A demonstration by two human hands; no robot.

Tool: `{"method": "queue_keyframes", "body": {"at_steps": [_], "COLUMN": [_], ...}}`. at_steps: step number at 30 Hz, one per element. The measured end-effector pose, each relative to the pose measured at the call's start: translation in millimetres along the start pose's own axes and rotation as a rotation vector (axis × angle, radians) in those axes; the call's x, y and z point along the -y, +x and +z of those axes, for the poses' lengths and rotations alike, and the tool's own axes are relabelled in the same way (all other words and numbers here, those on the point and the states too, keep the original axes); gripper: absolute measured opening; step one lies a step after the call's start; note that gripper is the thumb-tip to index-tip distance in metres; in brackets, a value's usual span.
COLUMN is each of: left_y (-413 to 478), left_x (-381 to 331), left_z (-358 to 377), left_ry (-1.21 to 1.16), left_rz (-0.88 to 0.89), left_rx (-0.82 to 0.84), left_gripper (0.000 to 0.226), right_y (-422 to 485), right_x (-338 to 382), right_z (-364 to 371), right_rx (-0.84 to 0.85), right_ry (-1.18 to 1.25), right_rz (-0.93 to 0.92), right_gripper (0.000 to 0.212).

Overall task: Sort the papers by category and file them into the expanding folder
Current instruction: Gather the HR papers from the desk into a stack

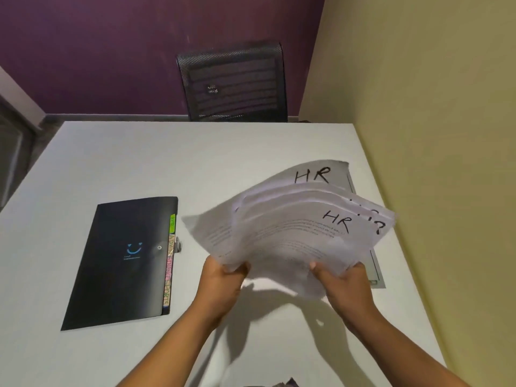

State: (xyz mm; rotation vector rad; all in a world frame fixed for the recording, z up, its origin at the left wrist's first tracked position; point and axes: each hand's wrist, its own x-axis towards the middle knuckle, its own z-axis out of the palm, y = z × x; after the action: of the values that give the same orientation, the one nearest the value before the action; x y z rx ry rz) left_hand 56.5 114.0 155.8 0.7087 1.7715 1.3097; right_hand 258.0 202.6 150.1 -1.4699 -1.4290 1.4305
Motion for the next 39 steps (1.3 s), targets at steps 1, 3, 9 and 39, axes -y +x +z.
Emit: {"method": "queue_keyframes", "body": {"at_steps": [1,3,9,39], "left_y": [1.8,4.4,12.2,51.9], "left_x": [-0.3,-2.8,2.1,59.4], "left_z": [-0.8,-3.4,-6.7,5.6], "left_ry": [0.046,0.166,0.038,-0.012], "left_rz": [0.04,0.162,0.201,0.046], "left_rx": [-0.021,-0.043,0.041,0.054], "left_gripper": [0.046,0.05,0.046,0.027], "right_y": [1.6,3.2,13.3,54.6], "right_x": [3.5,12.6,9.6,-27.7], "right_z": [2.5,5.8,8.4,15.9], "right_rx": [0.005,0.045,0.121,0.301], "right_ry": [0.013,0.054,0.022,-0.181], "right_rz": [-0.017,-0.04,-0.131,-0.101], "right_gripper": [0.024,0.032,0.034,0.032]}}
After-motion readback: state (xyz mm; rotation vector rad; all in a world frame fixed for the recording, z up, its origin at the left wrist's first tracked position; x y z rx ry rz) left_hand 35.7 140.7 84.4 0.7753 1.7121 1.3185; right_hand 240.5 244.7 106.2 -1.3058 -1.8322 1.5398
